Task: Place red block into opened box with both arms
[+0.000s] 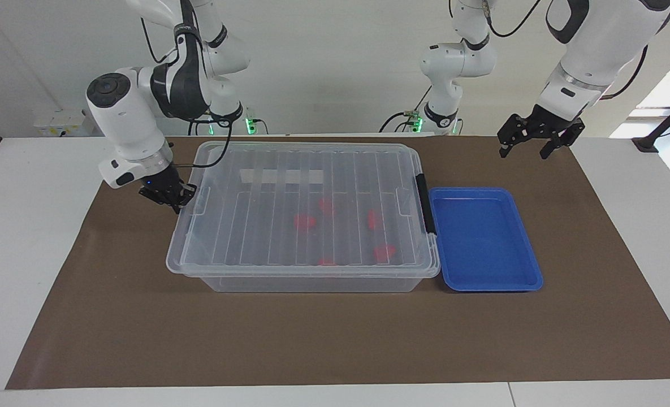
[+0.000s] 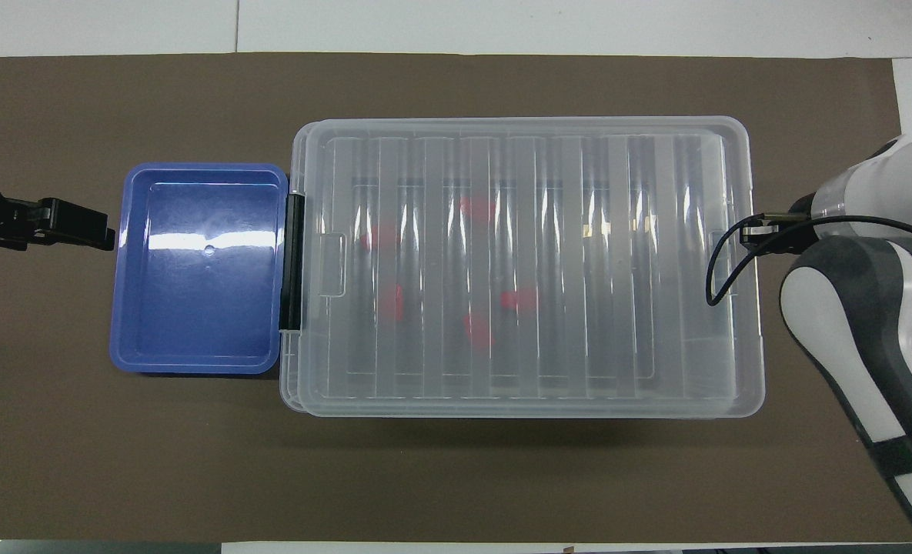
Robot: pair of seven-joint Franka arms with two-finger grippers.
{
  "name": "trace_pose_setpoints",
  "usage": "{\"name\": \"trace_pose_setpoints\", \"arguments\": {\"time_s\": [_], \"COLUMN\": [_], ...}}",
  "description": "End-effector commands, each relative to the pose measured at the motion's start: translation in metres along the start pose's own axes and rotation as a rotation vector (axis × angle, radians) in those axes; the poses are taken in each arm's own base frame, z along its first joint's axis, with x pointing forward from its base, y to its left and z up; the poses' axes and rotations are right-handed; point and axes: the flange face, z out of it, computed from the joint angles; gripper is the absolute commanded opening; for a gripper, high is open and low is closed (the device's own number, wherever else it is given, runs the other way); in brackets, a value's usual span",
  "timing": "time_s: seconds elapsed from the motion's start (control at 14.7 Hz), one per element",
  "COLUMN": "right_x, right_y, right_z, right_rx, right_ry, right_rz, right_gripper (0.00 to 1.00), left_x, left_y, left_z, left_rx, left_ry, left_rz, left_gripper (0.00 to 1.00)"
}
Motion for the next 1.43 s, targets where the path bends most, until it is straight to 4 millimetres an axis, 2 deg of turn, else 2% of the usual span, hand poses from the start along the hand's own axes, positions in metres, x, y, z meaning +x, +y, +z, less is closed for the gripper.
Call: {"name": "trace_pose_setpoints", "arguments": {"time_s": [0.0, 0.07, 0.14, 0.34, 0.41, 0.48, 0.68, 0.88, 0.95, 1.02, 1.16, 1.36], "right_x": [0.009, 0.008, 0.004, -0.008, -0.012, -0.019, -0.025, -0.023, -0.025, -0.023, -0.019, -0.015], "right_y": [0.007, 0.012, 0.019, 0.039, 0.04, 0.04, 0.047, 0.04, 0.029, 0.028, 0.027, 0.043], "right_z": [-0.041, -0.051, -0.061, -0.088, -0.09, -0.096, -0.111, -0.12, -0.132, -0.138, -0.138, -0.137], "right_rx": [0.001, 0.002, 0.002, 0.009, 0.009, 0.017, 0.035, 0.03, 0.018, 0.008, 0.005, 0.009], "right_ry": [-0.032, -0.04, -0.057, -0.098, -0.115, -0.11, -0.079, -0.068, -0.07, -0.083, -0.081, -0.057], "right_rz": [0.037, 0.045, 0.056, 0.088, 0.087, 0.088, 0.095, 0.082, 0.061, 0.059, 0.061, 0.088], "right_gripper": [0.0, 0.0, 0.06, 0.37, 0.89, 1.0, 1.0, 1.0, 1.0, 1.0, 1.0, 1.0], "left_x": [-0.005, -0.005, -0.005, -0.005, -0.005, -0.005, -0.005, -0.005, -0.005, -0.005, -0.005, -0.005], "left_y": [-0.001, -0.001, -0.001, -0.001, -0.001, -0.001, -0.001, -0.001, -0.001, -0.001, -0.001, -0.002], "left_z": [-0.003, -0.003, -0.003, -0.003, -0.003, -0.003, -0.003, -0.003, -0.003, -0.003, -0.003, -0.003], "left_rx": [0.012, 0.012, 0.012, 0.012, 0.012, 0.012, 0.012, 0.012, 0.012, 0.012, 0.012, 0.012], "left_ry": [-0.007, -0.009, -0.009, -0.009, -0.009, -0.009, -0.01, -0.009, -0.009, -0.01, -0.009, -0.01], "left_rz": [0.006, 0.006, 0.006, 0.006, 0.006, 0.006, 0.006, 0.008, 0.008, 0.006, 0.006, 0.005], "left_gripper": [1.0, 1.0, 1.0, 1.0, 1.0, 1.0, 1.0, 1.0, 1.0, 1.0, 1.0, 1.0]}}
